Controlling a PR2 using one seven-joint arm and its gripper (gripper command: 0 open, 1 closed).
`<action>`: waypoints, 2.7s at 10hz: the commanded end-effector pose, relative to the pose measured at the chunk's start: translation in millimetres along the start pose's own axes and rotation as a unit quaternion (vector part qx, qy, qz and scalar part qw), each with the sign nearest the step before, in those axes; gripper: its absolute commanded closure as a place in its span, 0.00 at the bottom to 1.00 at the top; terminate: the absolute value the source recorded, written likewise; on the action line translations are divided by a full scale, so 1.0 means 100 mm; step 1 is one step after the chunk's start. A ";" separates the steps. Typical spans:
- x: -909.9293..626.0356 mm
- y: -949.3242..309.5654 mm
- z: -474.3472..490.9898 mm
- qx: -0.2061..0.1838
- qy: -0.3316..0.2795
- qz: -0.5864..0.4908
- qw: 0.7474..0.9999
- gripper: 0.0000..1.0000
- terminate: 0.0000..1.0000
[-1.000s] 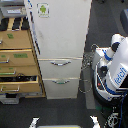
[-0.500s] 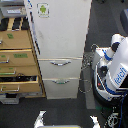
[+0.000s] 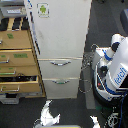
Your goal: Opening the fridge
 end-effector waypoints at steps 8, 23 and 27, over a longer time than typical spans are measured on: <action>1.83 2.30 0.85 0.065 0.057 0.296 0.951 0.00 0.00; 1.51 4.25 1.91 0.013 0.033 0.378 0.925 0.00 0.00; 1.68 4.43 1.89 0.016 0.041 0.372 0.927 0.00 0.00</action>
